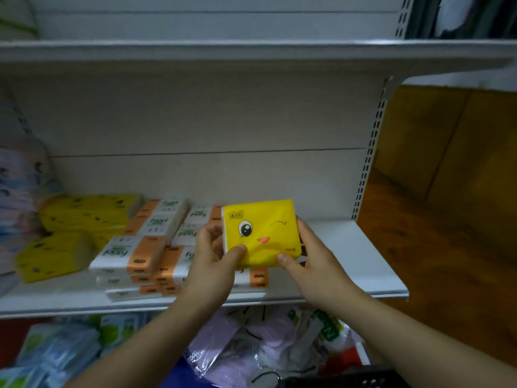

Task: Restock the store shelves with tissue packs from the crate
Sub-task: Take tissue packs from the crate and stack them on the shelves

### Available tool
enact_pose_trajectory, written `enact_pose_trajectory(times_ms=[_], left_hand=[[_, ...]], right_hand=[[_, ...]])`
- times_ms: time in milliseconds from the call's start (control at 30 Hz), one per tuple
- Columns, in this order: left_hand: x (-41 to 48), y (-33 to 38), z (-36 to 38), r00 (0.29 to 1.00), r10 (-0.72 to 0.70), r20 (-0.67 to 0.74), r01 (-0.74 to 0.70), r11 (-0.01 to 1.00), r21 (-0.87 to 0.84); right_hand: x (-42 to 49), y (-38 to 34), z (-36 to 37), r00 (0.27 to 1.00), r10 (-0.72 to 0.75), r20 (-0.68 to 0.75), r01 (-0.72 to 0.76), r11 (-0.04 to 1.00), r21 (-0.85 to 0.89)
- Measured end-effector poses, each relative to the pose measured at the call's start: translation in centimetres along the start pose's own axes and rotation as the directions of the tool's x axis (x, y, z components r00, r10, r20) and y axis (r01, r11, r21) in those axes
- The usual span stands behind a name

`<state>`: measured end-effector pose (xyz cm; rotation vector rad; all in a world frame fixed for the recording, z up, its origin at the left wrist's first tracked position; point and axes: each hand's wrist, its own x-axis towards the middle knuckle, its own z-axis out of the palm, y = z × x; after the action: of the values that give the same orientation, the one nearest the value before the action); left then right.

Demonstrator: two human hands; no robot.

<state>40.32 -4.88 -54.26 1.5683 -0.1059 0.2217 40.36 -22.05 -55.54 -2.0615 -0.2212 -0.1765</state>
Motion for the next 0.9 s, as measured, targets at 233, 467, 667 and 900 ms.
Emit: enact_pose_trajectory(times_ms=[233, 467, 667, 900], left_hand=[[-0.8, 9.4, -1.2, 0.991, -0.123, 0.045, 0.121, 0.992, 0.044], [-1.8, 20.6, -5.5, 0.977, -0.204, 0.06, 0.196, 0.973, 0.122], [-5.6, 28.8, -9.2, 0.973, -0.23, 0.02, 0.223, 0.957, 0.188], [-10.8, 35.8, -14.9, 0.955, -0.287, -0.076, 0.297, 0.92, 0.255]], right_hand=[[-1.0, -8.4, -4.0, 0.994, 0.106, 0.03, -0.105, 0.994, -0.021], [-2.8, -19.9, -5.9, 0.977, 0.192, 0.09, -0.193, 0.981, 0.002], [-5.7, -27.5, -5.3, 0.977, 0.167, 0.131, -0.176, 0.983, 0.055], [-9.2, -35.5, -4.2, 0.966, 0.099, 0.237, -0.127, 0.986, 0.106]])
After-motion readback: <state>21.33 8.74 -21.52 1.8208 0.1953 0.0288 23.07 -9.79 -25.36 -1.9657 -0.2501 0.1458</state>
